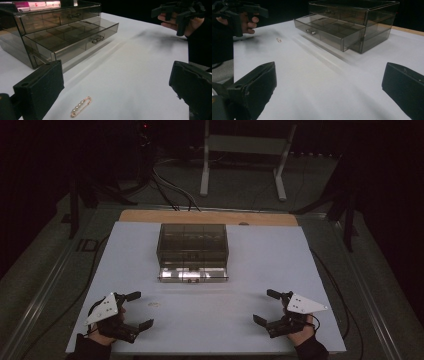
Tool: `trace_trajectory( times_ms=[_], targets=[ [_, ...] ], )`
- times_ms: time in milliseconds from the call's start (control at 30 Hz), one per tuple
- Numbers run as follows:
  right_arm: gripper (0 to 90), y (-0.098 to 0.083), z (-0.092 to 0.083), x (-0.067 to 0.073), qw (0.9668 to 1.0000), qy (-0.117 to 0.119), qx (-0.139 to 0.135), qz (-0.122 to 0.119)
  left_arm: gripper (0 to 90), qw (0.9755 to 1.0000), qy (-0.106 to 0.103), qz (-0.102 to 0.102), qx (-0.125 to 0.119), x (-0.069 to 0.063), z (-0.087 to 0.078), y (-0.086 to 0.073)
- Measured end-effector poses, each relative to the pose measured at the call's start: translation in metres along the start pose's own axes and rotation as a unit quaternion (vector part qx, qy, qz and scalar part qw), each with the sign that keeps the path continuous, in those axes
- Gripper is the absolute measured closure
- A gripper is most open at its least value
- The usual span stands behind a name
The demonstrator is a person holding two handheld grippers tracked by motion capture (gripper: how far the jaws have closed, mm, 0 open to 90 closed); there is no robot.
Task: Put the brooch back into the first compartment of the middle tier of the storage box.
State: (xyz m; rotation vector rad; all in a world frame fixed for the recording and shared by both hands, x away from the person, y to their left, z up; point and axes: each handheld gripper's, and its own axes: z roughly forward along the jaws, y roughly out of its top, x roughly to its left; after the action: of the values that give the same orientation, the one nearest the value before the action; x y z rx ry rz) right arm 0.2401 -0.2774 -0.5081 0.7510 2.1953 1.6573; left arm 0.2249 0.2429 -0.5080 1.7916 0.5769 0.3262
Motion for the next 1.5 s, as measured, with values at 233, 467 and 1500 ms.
trace_trajectory(
  times_ms=[233,467,1500],
  targets=[
    [0.0,0.002,0.000,0.001,0.9999,-0.007,0.008,-0.003,0.3,1.0000,-0.004,0.002,0.002,0.000,0.001,0.000],
    [0.0,0.001,0.001,0.001,0.9998,-0.006,0.019,0.006,0.3,1.0000,-0.007,0.003,0.002,0.000,0.003,0.001],
    [0.0,0.002,0.005,0.000,0.9998,-0.004,0.016,0.009,0.3,0.9990,-0.037,0.014,0.019,-0.011,0.006,0.010]
  ],
)
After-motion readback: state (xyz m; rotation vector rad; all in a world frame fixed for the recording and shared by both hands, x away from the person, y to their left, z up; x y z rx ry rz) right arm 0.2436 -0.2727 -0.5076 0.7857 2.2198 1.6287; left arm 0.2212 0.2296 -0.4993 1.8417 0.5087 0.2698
